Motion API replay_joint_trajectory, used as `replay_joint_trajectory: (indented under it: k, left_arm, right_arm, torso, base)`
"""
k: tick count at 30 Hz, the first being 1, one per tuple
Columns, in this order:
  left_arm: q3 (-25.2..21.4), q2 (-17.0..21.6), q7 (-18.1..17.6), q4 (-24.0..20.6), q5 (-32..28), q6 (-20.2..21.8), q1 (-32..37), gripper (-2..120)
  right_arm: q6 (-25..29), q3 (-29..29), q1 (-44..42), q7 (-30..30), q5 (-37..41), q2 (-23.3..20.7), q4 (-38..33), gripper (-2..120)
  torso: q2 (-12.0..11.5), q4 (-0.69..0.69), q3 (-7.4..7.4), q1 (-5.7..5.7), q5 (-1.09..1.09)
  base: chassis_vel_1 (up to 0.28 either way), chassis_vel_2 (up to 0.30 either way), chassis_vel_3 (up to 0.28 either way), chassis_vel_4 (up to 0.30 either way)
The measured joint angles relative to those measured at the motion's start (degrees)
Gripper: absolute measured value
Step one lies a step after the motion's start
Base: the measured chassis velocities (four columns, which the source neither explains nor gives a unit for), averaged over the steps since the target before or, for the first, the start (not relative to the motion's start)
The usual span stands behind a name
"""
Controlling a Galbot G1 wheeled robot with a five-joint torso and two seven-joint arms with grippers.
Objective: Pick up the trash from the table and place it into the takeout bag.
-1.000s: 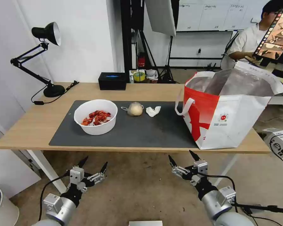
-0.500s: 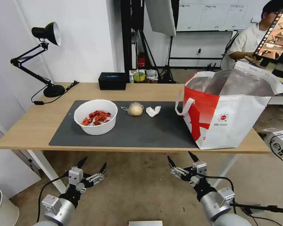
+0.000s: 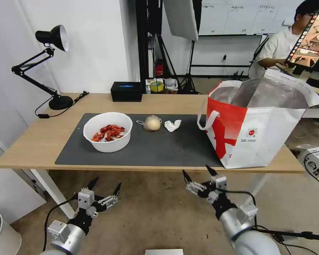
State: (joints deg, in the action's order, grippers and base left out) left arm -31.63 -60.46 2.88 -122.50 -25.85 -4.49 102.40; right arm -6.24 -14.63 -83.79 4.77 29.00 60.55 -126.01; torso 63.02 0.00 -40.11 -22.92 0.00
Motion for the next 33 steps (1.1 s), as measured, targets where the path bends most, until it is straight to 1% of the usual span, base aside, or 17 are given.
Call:
replay_joint_trajectory:
  k: [1,3,6,8,9,12,13,15,18,20,21,23,24,26,28,30,33]
  left_arm:
    - [0.0,0.0,0.0,0.0,0.0,0.0,0.0,100]
    - [-0.01,-0.15,-0.07,-0.05,0.0,0.0,0.0,100]
    - [-0.01,-0.2,-0.08,-0.14,0.0,0.0,-0.01,100]
    - [-0.12,-0.27,-0.11,-0.28,-0.01,0.0,0.01,100]
    - [-0.12,-0.27,-0.11,-0.28,-0.01,0.0,0.01,100]
    - [-0.44,-0.53,-0.1,0.03,-0.01,0.0,0.12,100]
    - [-0.44,-0.53,-0.1,0.03,-0.01,0.0,0.12,100]
    - [-0.56,-0.83,-0.13,0.59,-0.01,0.01,0.18,100]
    - [-0.57,-0.91,-0.11,0.8,0.0,0.01,0.16,100]
    - [-0.65,-1.05,-0.14,1.26,-0.01,0.0,0.09,100]
    - [-0.65,-1.05,-0.14,1.26,-0.01,0.0,0.09,100]
    - [-0.74,-1.19,-0.18,1.65,-0.03,0.03,0.01,100]
    - [-0.74,-1.19,-0.18,1.65,-0.03,0.03,0.01,100]
    - [-0.73,-1.54,-0.16,2.55,-0.04,0.01,-0.14,100]
    - [-0.73,-1.7,-0.19,2.81,-0.04,-0.04,-0.17,100]
    - [-0.66,-2.11,-0.19,3.34,-0.05,-0.19,-0.25,100]
    - [-0.51,-2.38,-0.19,3.79,-0.06,-0.34,-0.28,100]
  right_arm:
    - [0.0,0.0,0.0,0.0,0.0,0.0,0.0,100]
    - [-0.6,2.22,4.69,-0.59,0.94,-1.28,2.33,100]
    - [-0.92,3.56,7.24,-0.63,1.35,-1.84,3.79,100]
    - [-1.69,6.54,12.55,-0.34,2.87,-2.6,7.11,100]
    - [-1.69,6.54,12.55,-0.34,2.87,-2.6,7.11,100]
    - [-3.29,10.46,19.89,1.33,3.86,-2.75,10.84,100]
    - [-3.29,10.46,19.89,1.33,3.86,-2.75,10.84,100]
    - [-5.04,14.25,25.63,3.91,4.65,-2.43,13.73,100]
    - [-5.56,15.84,28.09,5.17,4.93,-1.95,15.15,100]
    - [-6.69,19.4,32.43,7.85,5.58,-0.33,18.39,100]
    - [-6.69,19.4,32.43,7.85,5.58,-0.33,18.39,100]
    - [-7.85,22.17,36.51,10.95,5.72,1.71,21.69,100]
    - [-7.85,22.17,36.51,10.95,5.72,1.71,21.69,100]
    - [-9.72,25.49,42.02,16.24,5.91,4.88,26.64,100]
    - [-10.03,26.19,43.59,17.8,5.95,5.81,28.28,100]
    - [-10.82,27.38,46.73,20.43,5.96,7.93,32.24,100]
    - [-11.54,27.88,49.13,22.65,5.98,9.68,35.34,100]
  torso:
    - [0.0,0.0,0.0,0.0,0.0]
    - [0.0,0.0,0.0,0.0,-0.01]
    - [0.0,0.0,0.0,-0.01,0.0]
    - [0.0,0.0,-0.01,-0.01,0.0]
    - [0.0,0.0,-0.01,-0.01,0.0]
    - [0.0,0.0,0.0,-0.01,0.0]
    - [0.0,0.0,0.0,-0.01,0.0]
    - [0.0,0.0,-0.01,-0.01,0.0]
    - [0.0,0.01,0.0,-0.01,-0.01]
    - [-0.01,0.0,-0.01,-0.02,0.0]
    - [-0.01,0.0,-0.01,-0.02,0.0]
    - [0.0,0.0,-0.01,-0.01,-0.02]
    - [0.0,0.0,-0.01,-0.01,-0.02]
    - [-0.01,0.0,-0.01,-0.01,-0.01]
    - [-0.01,0.0,-0.01,-0.01,-0.02]
    - [-0.01,0.0,-0.01,-0.01,0.0]
    - [0.0,0.0,0.0,-0.01,-0.02]
  base:
    - [0.0,0.0,0.0,0.0]
    - [0.0,0.0,0.0,0.0]
    - [0.0,0.0,0.0,0.0]
    - [0.0,0.0,0.0,0.0]
    - [0.0,0.0,0.0,0.0]
    - [0.0,0.0,0.0,0.0]
    - [0.0,0.0,0.0,0.0]
    - [0.0,0.0,0.0,0.0]
    - [0.0,0.0,0.0,0.0]
    - [0.0,0.0,0.0,0.0]
    - [0.0,0.0,0.0,0.0]
    - [0.0,0.0,0.0,0.0]
    - [0.0,0.0,0.0,0.0]
    - [0.0,0.0,0.0,0.0]
    - [0.0,0.0,0.0,0.0]
    - [0.0,0.0,0.0,0.0]
    - [0.0,0.0,0.0,0.0]
